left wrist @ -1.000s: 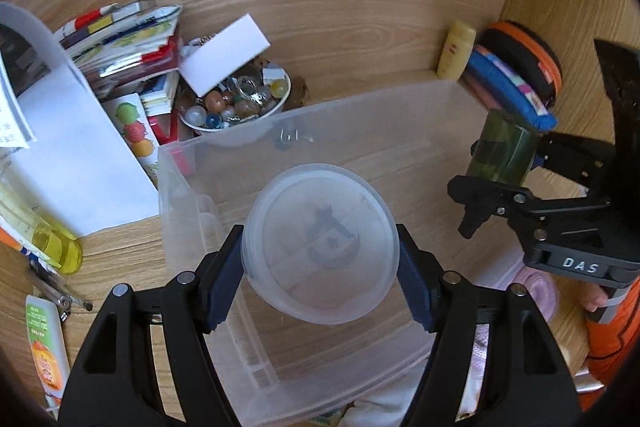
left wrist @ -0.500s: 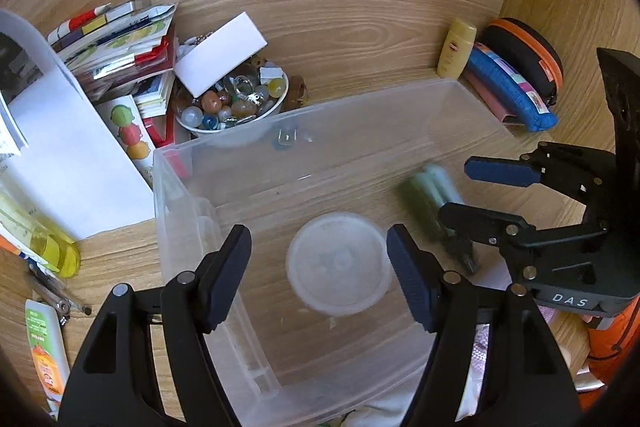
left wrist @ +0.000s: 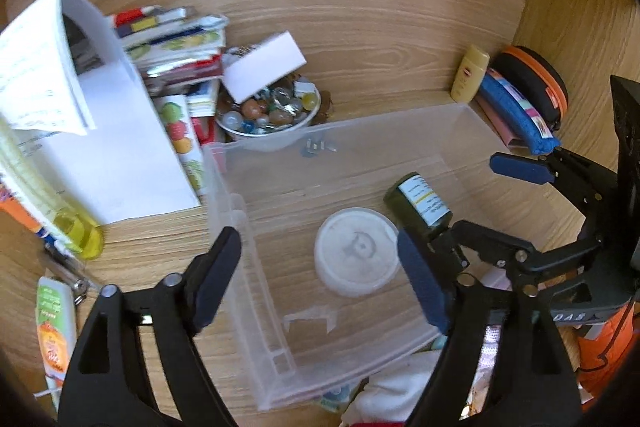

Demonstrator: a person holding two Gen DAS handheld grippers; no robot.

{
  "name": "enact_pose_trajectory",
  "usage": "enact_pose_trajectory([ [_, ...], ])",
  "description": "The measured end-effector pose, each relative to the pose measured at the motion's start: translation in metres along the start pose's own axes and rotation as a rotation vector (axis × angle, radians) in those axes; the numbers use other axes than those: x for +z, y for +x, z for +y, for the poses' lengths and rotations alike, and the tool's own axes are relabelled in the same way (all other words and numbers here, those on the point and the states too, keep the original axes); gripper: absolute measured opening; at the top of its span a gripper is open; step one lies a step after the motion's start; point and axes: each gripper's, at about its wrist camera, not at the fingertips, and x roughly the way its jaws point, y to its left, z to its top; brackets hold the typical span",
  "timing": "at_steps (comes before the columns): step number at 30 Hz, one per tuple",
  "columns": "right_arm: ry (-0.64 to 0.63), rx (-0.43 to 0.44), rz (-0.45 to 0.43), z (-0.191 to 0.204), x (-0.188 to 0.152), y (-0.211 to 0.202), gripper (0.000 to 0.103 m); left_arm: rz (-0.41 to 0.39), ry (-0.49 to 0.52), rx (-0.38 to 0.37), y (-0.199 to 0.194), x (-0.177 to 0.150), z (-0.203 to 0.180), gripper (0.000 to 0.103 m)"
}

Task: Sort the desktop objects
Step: 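Open the left tool to drop the white container while the right tool releases the bottle, then grasp the red velvet pouch with the left tool while the right tool grasps the cream jar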

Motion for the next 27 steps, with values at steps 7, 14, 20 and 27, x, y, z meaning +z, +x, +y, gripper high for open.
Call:
enact_pose_trajectory([
  [7, 0.034, -0.014, -0.047, -0.006, 0.01, -0.023, 0.077, -0.087, -0.014, 0.061, -0.034, -0.004, 0.004, 0.09],
  [14, 0.043, -0.044, -0.148, -0.002, 0.007, -0.069, 0.088, -0.19, -0.032, 0.06, -0.078, -0.015, 0.008, 0.097],
  [20, 0.036, -0.051, -0.162, 0.012, -0.01, -0.089, 0.088, -0.236, -0.044, 0.065, -0.102, -0.034, 0.011, 0.098],
  [27, 0.046, -0.054, -0.148, 0.029, -0.034, -0.101, 0.088, -0.231, -0.037, 0.069, -0.113, -0.059, 0.006, 0.098],
])
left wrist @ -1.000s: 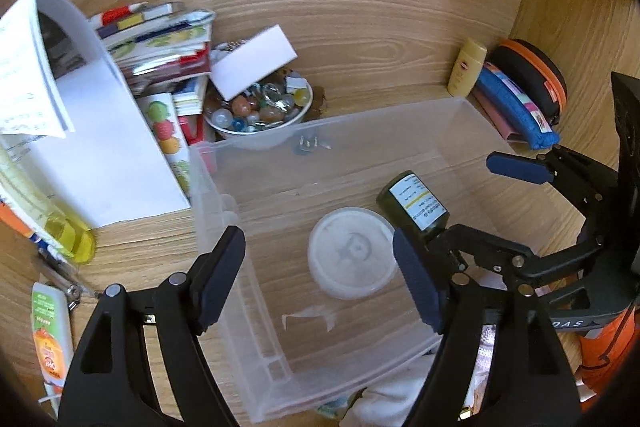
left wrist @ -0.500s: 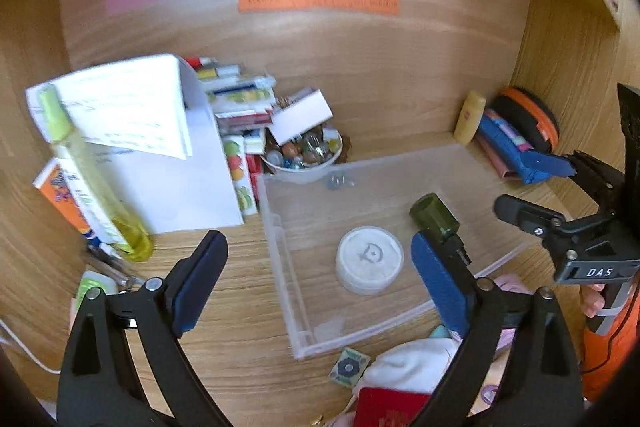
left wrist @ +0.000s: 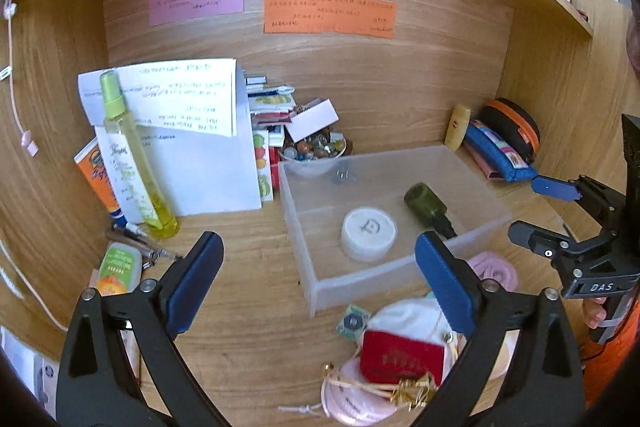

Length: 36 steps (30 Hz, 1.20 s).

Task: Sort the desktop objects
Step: 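Grasp the red velvet pouch with the left tool while the right tool grasps the cream jar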

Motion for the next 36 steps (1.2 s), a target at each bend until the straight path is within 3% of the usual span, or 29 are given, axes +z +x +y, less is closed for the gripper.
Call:
enact_pose_trajectory([
  [7, 0.002, -0.012, 0.021, 0.018, -0.028, -0.015, 0.088, 0.024, -0.015, -0.009, -0.008, -0.023, -0.004, 0.098],
  [12, 0.046, 0.033, 0.045, 0.029, -0.049, -0.02, 0.088, 0.057, -0.011, -0.028, -0.008, -0.04, -0.009, 0.098],
  [22, 0.053, 0.01, 0.124, 0.046, -0.084, -0.016, 0.088, 0.12, 0.029, -0.063, -0.011, -0.072, -0.03, 0.098],
  [36, 0.1, 0.031, 0.216, 0.042, -0.111, 0.008, 0.086, 0.191, 0.124, -0.109, 0.013, -0.083, -0.059, 0.098],
])
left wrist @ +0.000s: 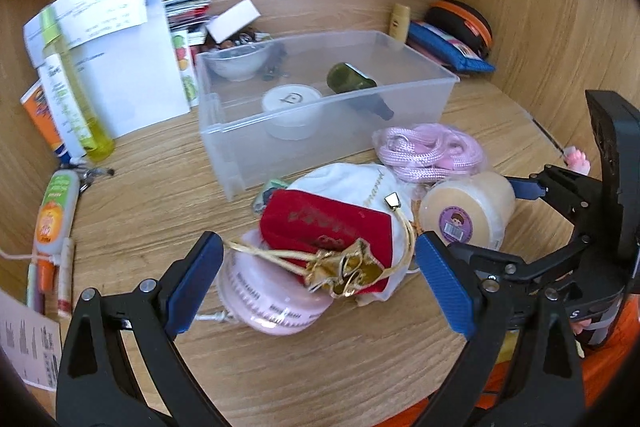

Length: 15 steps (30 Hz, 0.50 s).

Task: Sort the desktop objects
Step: 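Grasp the red velvet pouch with the left tool while the right tool grasps the cream jar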

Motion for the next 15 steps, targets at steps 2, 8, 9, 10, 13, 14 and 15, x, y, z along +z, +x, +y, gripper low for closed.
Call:
enact_pose_trajectory([
  [2, 0.013, 0.012, -0.008, -0.002, 0.0, 0.0, 0.085, 0.014, 0.008, -0.002, 0.006, 0.003, -0.001, 0.098],
  [8, 0.035, 0.056, -0.022, -0.003, 0.001, -0.004, 0.069, 0.033, 0.042, 0.004, 0.017, 0.009, 0.0, 0.098],
  [9, 0.041, 0.057, -0.026, -0.004, 0.0, -0.005, 0.068, 0.033, 0.048, 0.003, 0.018, 0.009, 0.0, 0.098],
  [10, 0.043, 0.058, -0.03, -0.005, 0.0, -0.008, 0.067, 0.033, 0.053, 0.001, 0.02, 0.009, 0.0, 0.098],
  [13, 0.057, 0.055, -0.043, -0.01, 0.0, -0.014, 0.065, 0.032, 0.084, 0.013, 0.023, 0.008, -0.002, 0.098],
  [14, 0.064, 0.055, -0.046, -0.012, -0.001, -0.015, 0.065, 0.032, 0.093, 0.022, 0.024, 0.007, -0.003, 0.098],
  [15, 0.071, 0.056, -0.048, -0.014, -0.001, -0.015, 0.065, 0.03, 0.098, 0.027, 0.024, 0.007, -0.003, 0.098],
])
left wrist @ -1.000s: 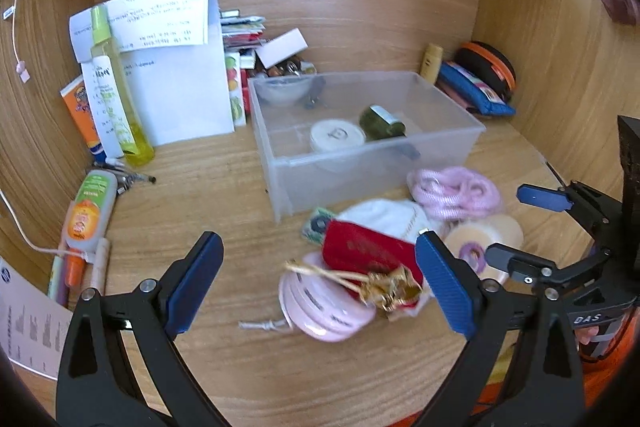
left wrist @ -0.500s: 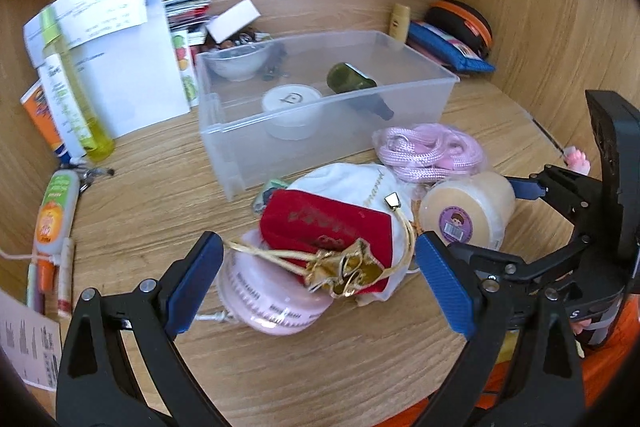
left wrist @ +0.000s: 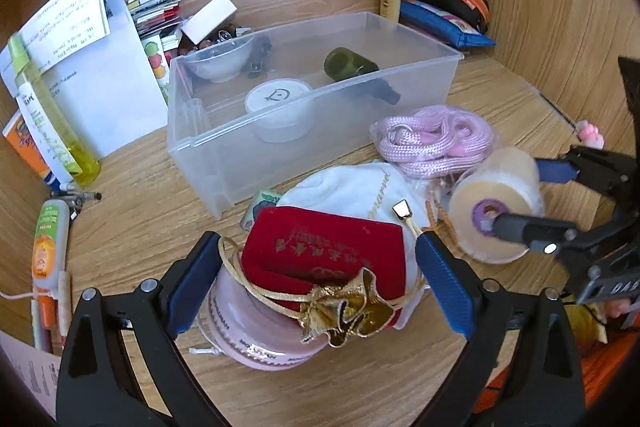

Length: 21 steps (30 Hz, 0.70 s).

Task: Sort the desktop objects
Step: 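Grasp the red velvet pouch with the left tool while the right tool grasps the cream jar, then carry the red pouch and cream jar over the clear box with both tools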

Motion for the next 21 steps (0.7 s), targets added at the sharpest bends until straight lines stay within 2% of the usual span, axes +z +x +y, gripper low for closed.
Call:
enact_pose_trajectory([
  [3, 0.018, 0.002, -0.004, -0.007, 0.001, -0.001, 0.065, -0.01, 0.012, 0.015, 0.001, -0.001, 0.0, 0.092],
  [9, 0.019, -0.001, -0.028, -0.011, 0.004, -0.009, 0.064, -0.041, 0.001, 0.013, 0.0, 0.001, 0.007, 0.07],
  [10, 0.014, -0.003, -0.031, -0.011, 0.005, -0.01, 0.064, -0.049, 0.006, 0.024, -0.001, 0.001, 0.006, 0.063],
  [21, 0.007, -0.012, -0.082, -0.013, 0.019, -0.026, 0.064, -0.105, -0.072, 0.024, -0.017, 0.012, 0.021, 0.059],
])
